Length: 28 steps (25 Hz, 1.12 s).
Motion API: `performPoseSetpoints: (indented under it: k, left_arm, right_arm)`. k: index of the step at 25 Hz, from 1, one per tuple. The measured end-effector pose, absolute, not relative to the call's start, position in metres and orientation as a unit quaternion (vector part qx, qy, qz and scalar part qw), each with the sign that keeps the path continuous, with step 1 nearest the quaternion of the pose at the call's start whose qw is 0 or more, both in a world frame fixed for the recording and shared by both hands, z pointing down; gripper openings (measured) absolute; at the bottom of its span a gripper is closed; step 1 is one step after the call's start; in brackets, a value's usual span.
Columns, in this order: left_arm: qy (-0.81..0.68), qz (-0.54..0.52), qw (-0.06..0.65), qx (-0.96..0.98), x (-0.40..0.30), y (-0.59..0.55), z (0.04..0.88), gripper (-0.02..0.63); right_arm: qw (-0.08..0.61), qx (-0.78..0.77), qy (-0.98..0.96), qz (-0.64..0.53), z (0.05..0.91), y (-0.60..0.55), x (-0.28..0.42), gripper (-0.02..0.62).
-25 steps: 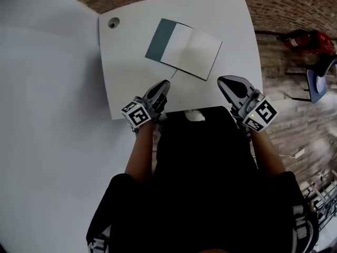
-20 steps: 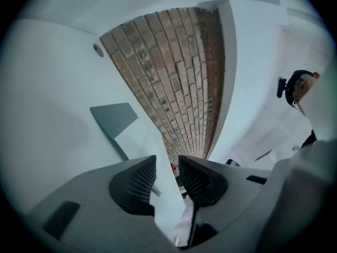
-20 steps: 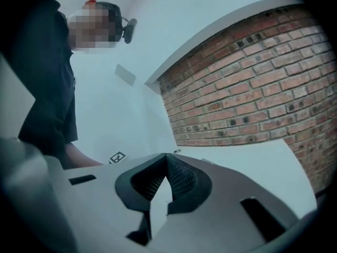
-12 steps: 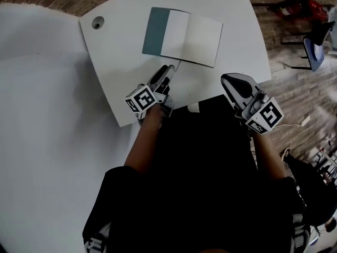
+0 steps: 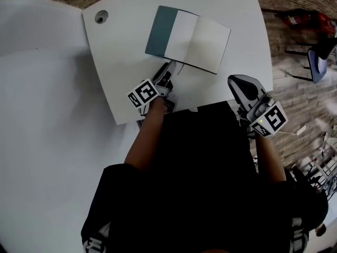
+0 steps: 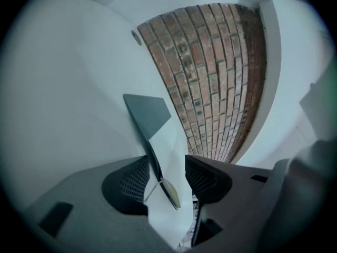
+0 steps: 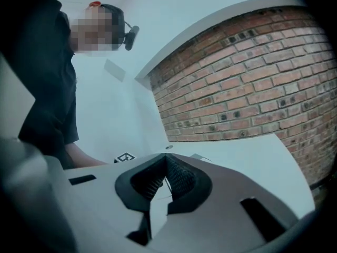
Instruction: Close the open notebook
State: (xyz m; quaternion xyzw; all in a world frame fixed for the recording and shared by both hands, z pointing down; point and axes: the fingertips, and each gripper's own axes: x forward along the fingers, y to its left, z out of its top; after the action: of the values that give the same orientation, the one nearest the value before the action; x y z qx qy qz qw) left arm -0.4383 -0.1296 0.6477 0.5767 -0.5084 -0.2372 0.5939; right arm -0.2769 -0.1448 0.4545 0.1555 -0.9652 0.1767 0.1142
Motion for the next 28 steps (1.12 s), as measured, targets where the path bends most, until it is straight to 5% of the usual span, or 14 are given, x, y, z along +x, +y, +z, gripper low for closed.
performPoseSetpoints:
  k: [15, 22, 28]
  left_arm:
    - [-0.534, -0.253, 0.607, 0.531, -0.447, -0.146, 0.654, 0.192]
    - [-0.541, -0.246, 0.606, 0.529, -0.450, -0.139, 0.661, 0.038]
    - [-0.537, -0.210, 0.576, 0.579, -0.443, -0.141, 0.645, 0.023]
  right_arm:
    - [0.105, 0.142, -0.966, 0.190, 0.459, -0.164, -0.273, -0.002]
    - [0.099, 0.151, -0.963, 0.198, 0.466, -0.163, -0.267, -0.002]
    - [0.092, 0.160, -0.962, 0.200, 0.468, -0.161, -0.262, -0.002]
